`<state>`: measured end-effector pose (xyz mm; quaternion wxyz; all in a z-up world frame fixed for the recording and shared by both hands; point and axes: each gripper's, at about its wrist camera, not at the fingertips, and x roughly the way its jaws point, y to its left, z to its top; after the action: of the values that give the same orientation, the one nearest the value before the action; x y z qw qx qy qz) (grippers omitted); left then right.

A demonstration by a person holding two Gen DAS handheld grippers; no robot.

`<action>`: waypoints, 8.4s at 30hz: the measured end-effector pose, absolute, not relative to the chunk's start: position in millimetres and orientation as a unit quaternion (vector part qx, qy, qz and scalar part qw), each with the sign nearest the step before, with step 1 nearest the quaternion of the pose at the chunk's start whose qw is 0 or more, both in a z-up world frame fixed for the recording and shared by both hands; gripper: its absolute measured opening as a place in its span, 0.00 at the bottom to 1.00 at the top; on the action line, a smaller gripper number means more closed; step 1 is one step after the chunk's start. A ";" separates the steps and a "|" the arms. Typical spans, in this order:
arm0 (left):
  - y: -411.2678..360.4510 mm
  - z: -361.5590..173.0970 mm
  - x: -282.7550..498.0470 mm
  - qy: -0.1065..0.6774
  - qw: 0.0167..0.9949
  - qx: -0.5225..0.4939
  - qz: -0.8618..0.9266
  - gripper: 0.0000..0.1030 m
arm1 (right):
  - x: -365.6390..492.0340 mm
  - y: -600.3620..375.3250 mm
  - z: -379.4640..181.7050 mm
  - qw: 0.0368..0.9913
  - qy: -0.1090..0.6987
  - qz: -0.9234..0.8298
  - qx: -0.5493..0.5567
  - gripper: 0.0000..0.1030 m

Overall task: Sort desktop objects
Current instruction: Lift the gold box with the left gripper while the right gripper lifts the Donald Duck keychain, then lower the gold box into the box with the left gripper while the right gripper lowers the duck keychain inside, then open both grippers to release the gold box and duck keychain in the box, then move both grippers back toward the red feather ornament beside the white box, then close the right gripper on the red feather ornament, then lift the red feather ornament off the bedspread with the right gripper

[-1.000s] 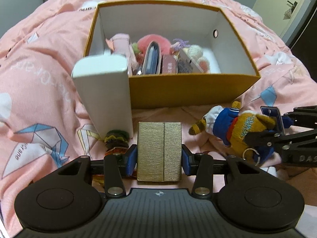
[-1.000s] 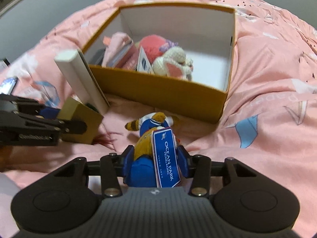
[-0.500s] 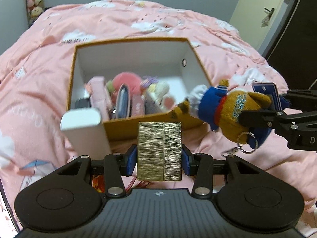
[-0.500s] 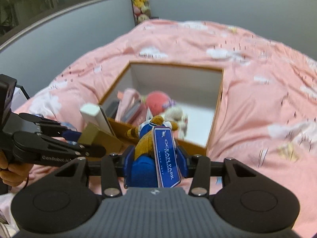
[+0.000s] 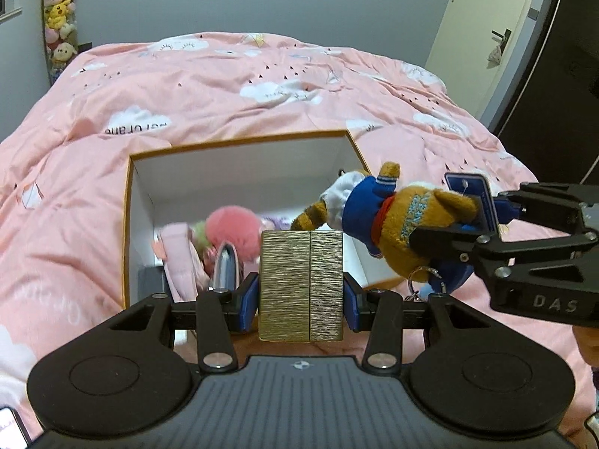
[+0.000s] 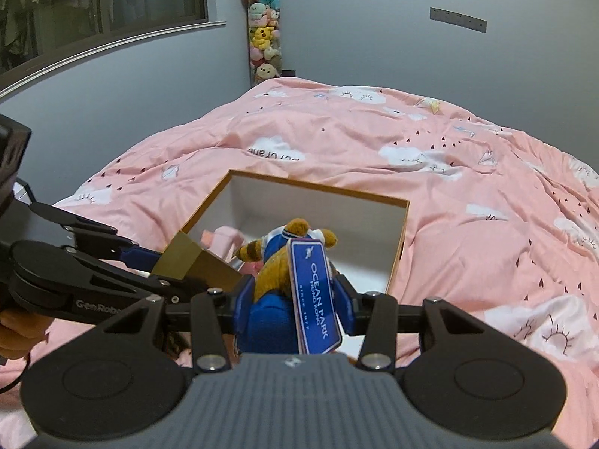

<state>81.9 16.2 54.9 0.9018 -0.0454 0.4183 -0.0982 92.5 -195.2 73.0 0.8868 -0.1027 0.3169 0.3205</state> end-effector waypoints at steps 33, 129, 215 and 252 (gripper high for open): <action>84.0 30.1 173.1 0.460 0.884 -0.072 -0.037 0.50 | 198.7 -136.4 -26.5 0.857 0.422 0.227 -0.189 0.49; 80.2 18.6 56.7 0.463 0.882 -0.057 0.070 0.54 | 104.3 -148.2 2.6 0.861 0.352 0.362 -0.063 0.50; 107.0 -14.5 30.9 0.497 0.859 -0.077 0.096 0.20 | 70.0 -103.0 -41.9 0.754 0.447 0.480 -0.036 0.00; 108.9 -6.3 29.5 0.482 0.866 -0.080 0.108 0.21 | 68.7 -95.0 -40.1 0.729 0.448 0.516 -0.046 0.41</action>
<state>29.5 108.9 -6.3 0.8656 -0.0801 0.4823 0.1082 68.7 -95.0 -40.1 0.7290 -0.0464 0.4479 0.5156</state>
